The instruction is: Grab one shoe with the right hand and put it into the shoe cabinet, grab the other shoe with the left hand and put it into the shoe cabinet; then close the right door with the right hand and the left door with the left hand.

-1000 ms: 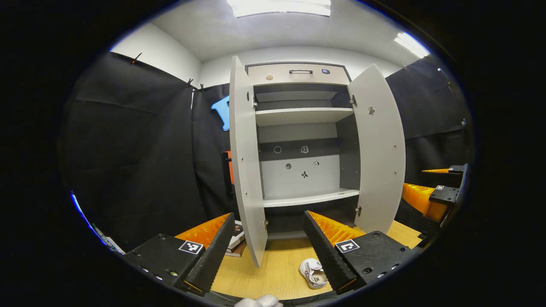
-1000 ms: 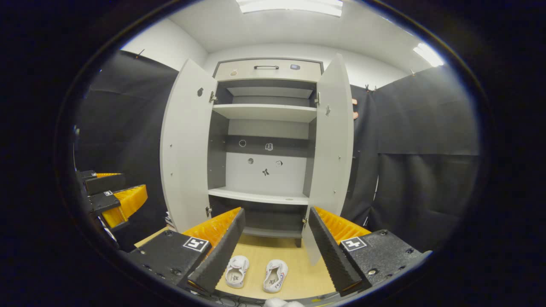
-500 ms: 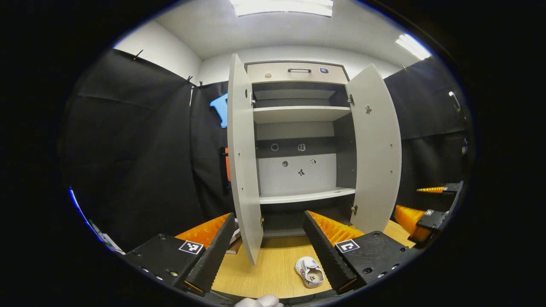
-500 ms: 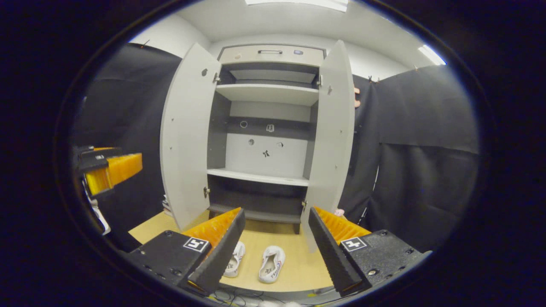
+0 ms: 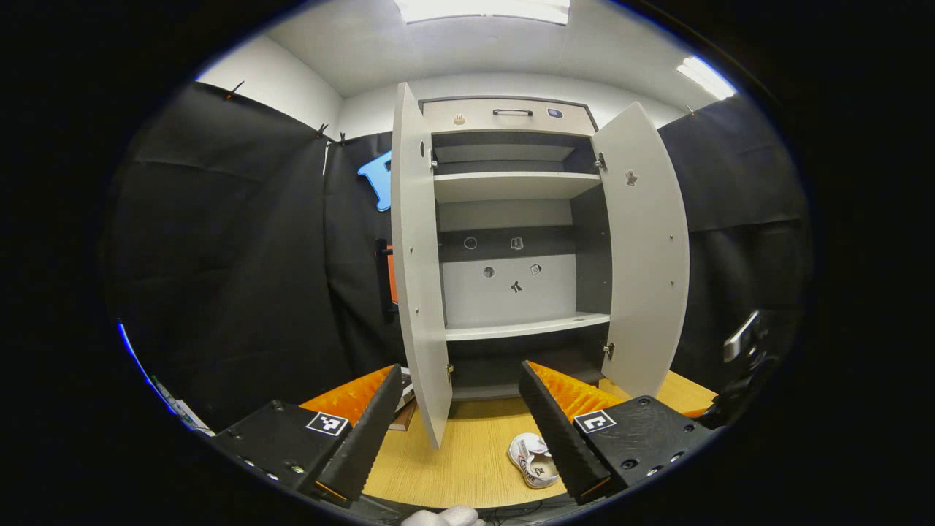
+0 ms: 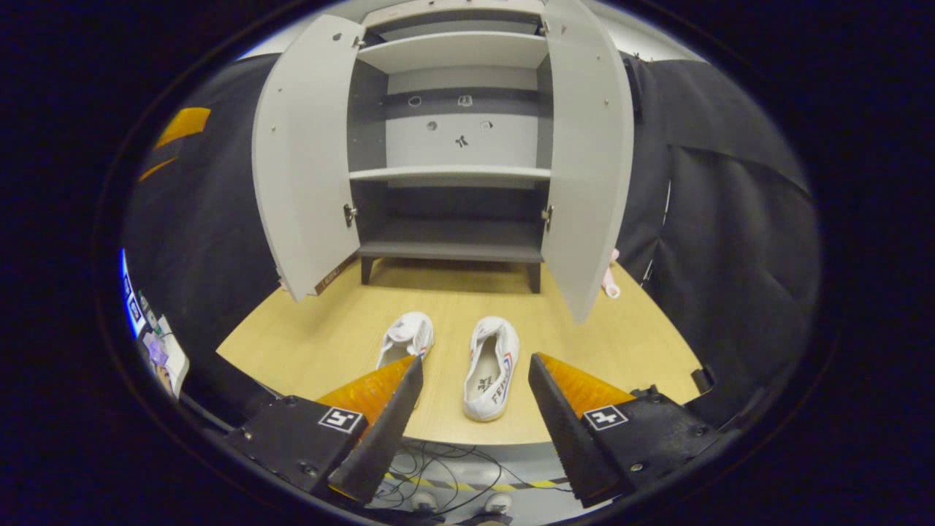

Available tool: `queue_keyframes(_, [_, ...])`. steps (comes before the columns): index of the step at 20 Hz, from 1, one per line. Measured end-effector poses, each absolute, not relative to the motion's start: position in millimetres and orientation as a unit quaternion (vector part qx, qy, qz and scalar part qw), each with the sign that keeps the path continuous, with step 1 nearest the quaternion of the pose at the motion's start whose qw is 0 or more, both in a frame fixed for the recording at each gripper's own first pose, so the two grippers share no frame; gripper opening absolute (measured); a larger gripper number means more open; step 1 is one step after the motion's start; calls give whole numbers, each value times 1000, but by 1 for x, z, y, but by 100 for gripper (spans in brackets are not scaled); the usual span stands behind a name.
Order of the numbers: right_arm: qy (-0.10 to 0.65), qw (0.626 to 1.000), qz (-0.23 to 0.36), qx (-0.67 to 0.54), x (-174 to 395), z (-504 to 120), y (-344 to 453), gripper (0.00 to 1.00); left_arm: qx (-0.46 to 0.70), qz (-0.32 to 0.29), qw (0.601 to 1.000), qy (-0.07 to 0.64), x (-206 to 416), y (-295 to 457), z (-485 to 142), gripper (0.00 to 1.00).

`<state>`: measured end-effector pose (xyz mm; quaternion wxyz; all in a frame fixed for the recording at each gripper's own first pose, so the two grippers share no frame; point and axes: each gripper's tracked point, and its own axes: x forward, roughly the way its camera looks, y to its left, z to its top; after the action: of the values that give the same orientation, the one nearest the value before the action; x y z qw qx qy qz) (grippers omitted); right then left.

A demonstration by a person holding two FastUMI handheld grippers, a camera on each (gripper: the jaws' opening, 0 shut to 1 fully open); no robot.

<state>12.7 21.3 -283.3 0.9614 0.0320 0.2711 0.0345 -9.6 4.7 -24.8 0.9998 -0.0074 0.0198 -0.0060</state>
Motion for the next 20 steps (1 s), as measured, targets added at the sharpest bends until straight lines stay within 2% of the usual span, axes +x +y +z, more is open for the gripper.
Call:
queue_keyframes(2, [297,952,41,58,27,-312,32,93,-5,0,1000,22,-9,9,-27,96])
queue_keyframes(5, [317,946,34,59,56,-343,34,86,2,9,1000,24,-8,16,-27,96])
queue_keyframes(6, [322,944,35,64,67,-351,35,84,3,11,1000,25,-6,17,-28,100])
queue_keyframes(7, [327,942,33,68,78,-358,36,83,5,13,1000,26,-5,18,-29,96])
queue_keyframes(8, [336,939,33,70,88,-367,37,81,8,16,999,27,-4,20,-30,96])
queue_keyframes(12, [360,928,21,92,127,-397,40,78,7,29,999,39,3,26,-40,96])
queue_keyframes(13, [367,926,19,91,135,-404,41,77,5,32,999,43,4,26,-42,100])
queue_keyframes(17, [376,923,8,83,165,-427,39,75,6,46,998,53,20,35,-49,96])
queue_keyframes(18, [372,925,5,80,173,-427,36,65,9,50,997,51,21,36,-47,96])
queue_keyframes(20, [367,927,6,82,186,-433,37,62,10,50,997,54,25,33,-50,96])
